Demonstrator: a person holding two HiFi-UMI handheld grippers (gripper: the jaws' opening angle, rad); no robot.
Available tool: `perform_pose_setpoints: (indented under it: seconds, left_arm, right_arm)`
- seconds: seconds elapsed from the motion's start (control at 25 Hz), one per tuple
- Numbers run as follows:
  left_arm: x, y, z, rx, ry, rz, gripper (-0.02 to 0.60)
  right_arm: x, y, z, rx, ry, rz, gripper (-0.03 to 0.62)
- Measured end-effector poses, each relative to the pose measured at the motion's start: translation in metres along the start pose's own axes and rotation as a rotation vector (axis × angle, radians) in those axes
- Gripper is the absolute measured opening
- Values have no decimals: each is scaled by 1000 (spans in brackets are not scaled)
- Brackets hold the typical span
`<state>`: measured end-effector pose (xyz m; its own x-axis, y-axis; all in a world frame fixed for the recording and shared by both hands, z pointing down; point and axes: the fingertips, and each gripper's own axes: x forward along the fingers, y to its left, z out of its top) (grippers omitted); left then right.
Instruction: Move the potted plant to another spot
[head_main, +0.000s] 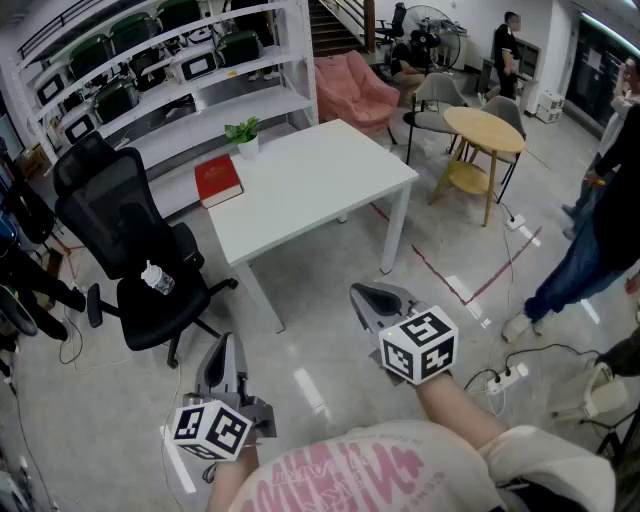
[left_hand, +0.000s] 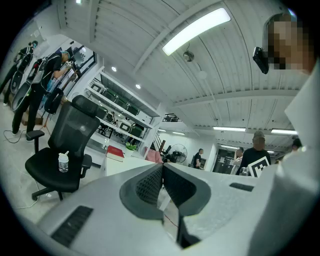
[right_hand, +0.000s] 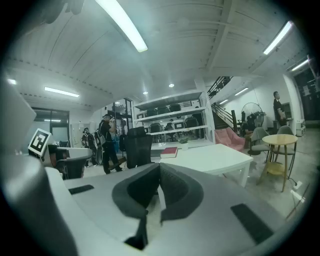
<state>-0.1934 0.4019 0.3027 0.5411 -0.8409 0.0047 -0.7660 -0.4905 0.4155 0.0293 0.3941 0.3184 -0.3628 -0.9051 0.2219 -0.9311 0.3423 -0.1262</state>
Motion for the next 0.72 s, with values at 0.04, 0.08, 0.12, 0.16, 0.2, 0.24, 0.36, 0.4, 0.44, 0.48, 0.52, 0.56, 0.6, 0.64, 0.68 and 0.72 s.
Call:
perform_pose_setpoints:
  seconds: [0.04, 0.08, 0.12, 0.16, 0.2, 0.24, 0.36, 0.4, 0.44, 0.48, 0.52, 0.56, 0.6, 0.64, 0.68, 0.72]
  left_arm:
    - [2, 0, 0, 1, -1, 0, 3]
    - [4, 1, 0, 1, -3, 1, 3]
    - [6, 2, 0, 1, -5, 2, 3]
    - [9, 2, 1, 1, -7, 5, 3]
    - [12, 3, 1, 1, -10, 8, 3]
    - [15, 3, 2, 1, -14, 11, 3]
    - [26, 2, 3, -2, -26, 21, 3]
    - [30, 1, 2, -3, -33, 24, 3]
    - [33, 1, 1, -5, -43, 27, 3]
    - [36, 0, -1, -8, -53, 30, 3]
    - [40, 0, -3, -10, -62, 33, 3]
    - [43, 2, -6, -11, -69, 36, 3]
    - [47, 4, -8, -14, -70, 41, 3]
    - [51, 8, -10, -19, -66, 47, 3]
    - [55, 10, -12, -26, -60, 51, 3]
    - [60, 13, -12, -29, -55, 52, 3]
  right_arm:
    - [1, -2, 0, -1, 1, 0, 6]
    - [3, -3, -1, -2, 2, 0, 6]
    - [4, -5, -1, -4, 3, 1, 6]
    - [6, -8, 0, -7, 6, 2, 6]
    - [8, -11, 0, -11, 8, 4, 6]
    - [10, -14, 0, -15, 11, 5, 6]
    - [15, -25, 3, -16, 8, 14, 6]
    - [16, -29, 3, -9, 4, 20, 6]
    - [18, -34, 3, 1, 0, 28, 6]
    - [20, -38, 1, 8, -2, 35, 6]
    - [23, -42, -1, 10, 0, 39, 6]
    - [26, -47, -4, 6, 6, 38, 6]
    - [29, -52, -7, 0, 14, 33, 6]
    - [32, -57, -9, -3, 23, 29, 6]
    - [34, -60, -11, -1, 30, 28, 6]
    - [37, -63, -12, 5, 33, 28, 6]
